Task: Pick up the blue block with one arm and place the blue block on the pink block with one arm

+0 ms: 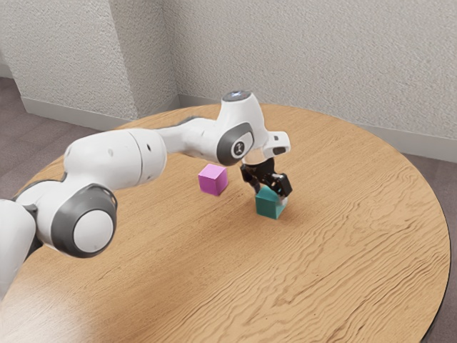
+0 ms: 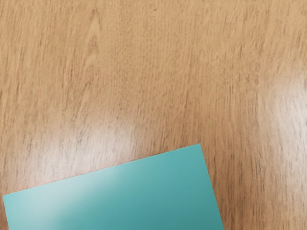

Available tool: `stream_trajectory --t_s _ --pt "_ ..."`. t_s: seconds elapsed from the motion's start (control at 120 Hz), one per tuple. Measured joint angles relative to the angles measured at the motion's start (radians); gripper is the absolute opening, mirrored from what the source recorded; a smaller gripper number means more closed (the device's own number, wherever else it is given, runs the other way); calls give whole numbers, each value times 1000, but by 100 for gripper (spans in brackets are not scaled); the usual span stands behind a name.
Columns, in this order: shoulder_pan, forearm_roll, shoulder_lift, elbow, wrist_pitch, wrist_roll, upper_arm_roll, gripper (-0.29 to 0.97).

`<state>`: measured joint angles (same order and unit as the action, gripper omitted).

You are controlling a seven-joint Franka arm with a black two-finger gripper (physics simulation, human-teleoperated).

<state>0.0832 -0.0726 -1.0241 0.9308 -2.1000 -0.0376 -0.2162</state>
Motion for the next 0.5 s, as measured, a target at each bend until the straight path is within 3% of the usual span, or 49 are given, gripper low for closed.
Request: stream_trajectory --t_s 0.183,0.5 --pt "1 43 -7 7 -19 13 14 68" --pt "6 54 -16 10 -29 25 45 68"
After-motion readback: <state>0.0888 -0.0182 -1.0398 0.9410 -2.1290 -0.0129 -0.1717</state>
